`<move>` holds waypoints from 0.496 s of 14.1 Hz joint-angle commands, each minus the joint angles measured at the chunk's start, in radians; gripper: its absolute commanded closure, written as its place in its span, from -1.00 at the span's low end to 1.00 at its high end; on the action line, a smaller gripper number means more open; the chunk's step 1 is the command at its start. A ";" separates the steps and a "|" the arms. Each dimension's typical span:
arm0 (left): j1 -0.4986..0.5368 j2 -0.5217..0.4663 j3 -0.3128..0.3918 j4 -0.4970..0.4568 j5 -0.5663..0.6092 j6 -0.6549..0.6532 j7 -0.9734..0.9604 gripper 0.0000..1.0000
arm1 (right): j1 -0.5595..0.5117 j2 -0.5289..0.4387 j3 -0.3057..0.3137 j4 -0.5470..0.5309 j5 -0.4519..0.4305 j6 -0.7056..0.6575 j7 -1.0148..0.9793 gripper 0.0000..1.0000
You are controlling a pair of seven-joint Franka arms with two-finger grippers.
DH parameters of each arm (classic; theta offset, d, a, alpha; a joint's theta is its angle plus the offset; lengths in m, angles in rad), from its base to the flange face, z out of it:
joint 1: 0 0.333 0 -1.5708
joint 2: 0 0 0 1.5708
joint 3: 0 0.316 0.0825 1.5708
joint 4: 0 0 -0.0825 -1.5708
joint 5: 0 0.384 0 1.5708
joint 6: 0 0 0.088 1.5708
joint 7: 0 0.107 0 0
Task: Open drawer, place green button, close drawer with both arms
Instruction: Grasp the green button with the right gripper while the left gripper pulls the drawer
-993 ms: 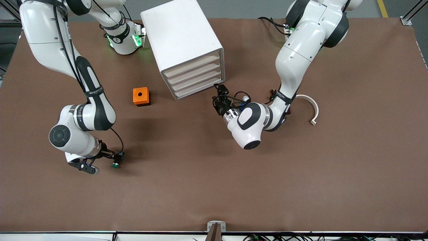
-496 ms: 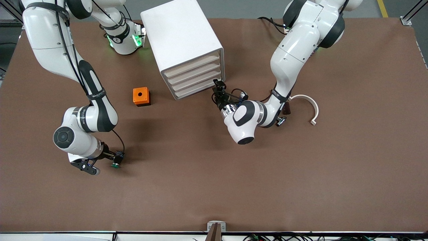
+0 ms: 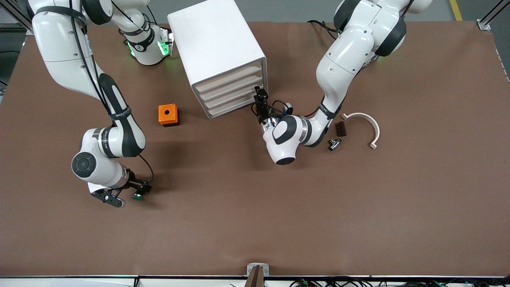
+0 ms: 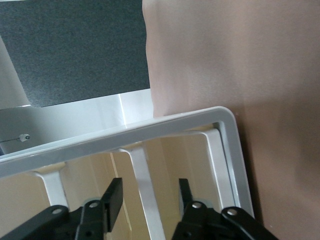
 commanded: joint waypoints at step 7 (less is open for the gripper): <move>-0.045 0.008 0.001 0.003 -0.026 -0.031 -0.037 0.17 | 0.016 0.003 0.004 0.003 -0.018 -0.023 0.021 0.85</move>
